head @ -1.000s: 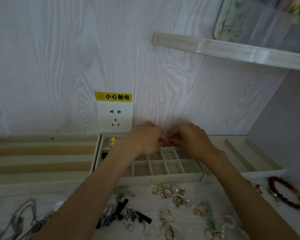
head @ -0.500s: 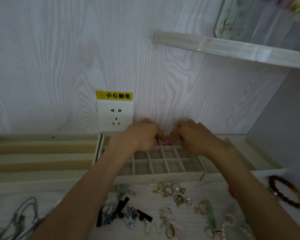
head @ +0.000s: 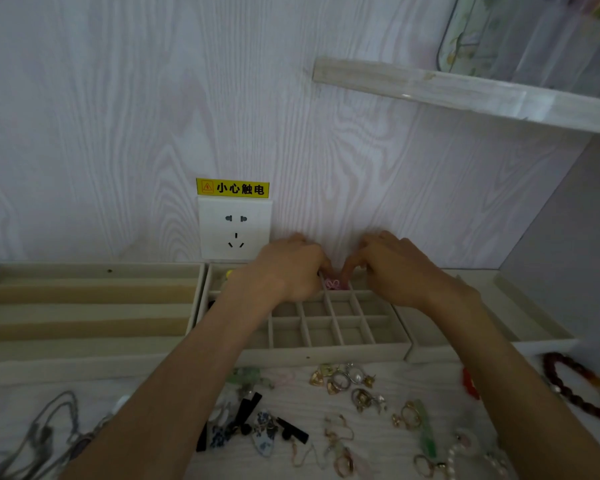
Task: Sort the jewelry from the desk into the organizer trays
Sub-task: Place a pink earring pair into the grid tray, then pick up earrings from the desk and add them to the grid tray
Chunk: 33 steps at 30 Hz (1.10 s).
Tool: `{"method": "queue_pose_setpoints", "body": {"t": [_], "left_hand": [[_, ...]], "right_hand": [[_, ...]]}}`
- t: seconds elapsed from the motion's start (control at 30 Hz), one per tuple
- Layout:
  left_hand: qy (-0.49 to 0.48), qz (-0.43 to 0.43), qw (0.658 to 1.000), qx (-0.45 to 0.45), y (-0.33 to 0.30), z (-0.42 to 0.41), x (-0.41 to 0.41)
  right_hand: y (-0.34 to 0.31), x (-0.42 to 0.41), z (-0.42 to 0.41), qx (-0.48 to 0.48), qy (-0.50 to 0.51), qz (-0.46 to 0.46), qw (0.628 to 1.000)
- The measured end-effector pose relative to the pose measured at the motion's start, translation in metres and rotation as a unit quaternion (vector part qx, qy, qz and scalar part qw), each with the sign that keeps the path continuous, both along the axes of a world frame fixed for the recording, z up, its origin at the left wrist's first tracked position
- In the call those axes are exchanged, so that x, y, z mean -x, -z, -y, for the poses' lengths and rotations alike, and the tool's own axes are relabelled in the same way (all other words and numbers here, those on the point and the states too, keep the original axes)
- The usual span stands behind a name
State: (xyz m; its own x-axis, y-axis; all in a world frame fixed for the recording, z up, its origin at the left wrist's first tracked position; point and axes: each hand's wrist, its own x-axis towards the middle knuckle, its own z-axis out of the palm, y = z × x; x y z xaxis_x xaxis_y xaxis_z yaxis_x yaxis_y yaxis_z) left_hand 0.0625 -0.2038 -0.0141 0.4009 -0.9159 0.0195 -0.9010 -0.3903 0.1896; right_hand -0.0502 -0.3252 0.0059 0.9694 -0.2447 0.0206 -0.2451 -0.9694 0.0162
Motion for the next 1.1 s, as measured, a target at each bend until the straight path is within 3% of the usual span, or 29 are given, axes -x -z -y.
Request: {"method": "queue_pose_setpoints", "body": {"t": [0.1, 0.53, 0.6, 0.73, 0.83, 0.97, 1.1], "left_hand": [[-0.007, -0.002, 1.0, -0.011, 0.001, 0.001, -0.001], [0.006, 0.013, 0.999, -0.029, -0.003, -0.003, 0.003], [0.009, 0.015, 1.0, -0.025, -0.003, -0.004, 0.002], [0.005, 0.013, 1.0, -0.017, -0.005, -0.003, -0.001], [0.011, -0.007, 1.0, -0.006, -0.012, -0.008, -0.001], [0.009, -0.048, 0.998, 0.037, -0.022, -0.029, 0.005], [0.032, -0.07, 0.996, 0.049, -0.026, -0.063, 0.03]], "right_hand": [[0.006, -0.002, -0.003, 0.013, 0.011, -0.036, 0.999], [0.019, -0.006, -0.004, 0.057, 0.009, -0.029, 0.998], [0.016, -0.005, -0.001, 0.015, 0.0, -0.034, 0.999], [-0.009, 0.008, 0.006, -0.14, -0.001, 0.055, 0.989], [-0.024, 0.021, 0.005, -0.222, -0.004, 0.029, 0.975], [-0.026, 0.04, 0.004, -0.217, -0.008, -0.073, 0.973], [-0.017, 0.067, -0.012, -0.207, -0.007, -0.05, 0.977]]}}
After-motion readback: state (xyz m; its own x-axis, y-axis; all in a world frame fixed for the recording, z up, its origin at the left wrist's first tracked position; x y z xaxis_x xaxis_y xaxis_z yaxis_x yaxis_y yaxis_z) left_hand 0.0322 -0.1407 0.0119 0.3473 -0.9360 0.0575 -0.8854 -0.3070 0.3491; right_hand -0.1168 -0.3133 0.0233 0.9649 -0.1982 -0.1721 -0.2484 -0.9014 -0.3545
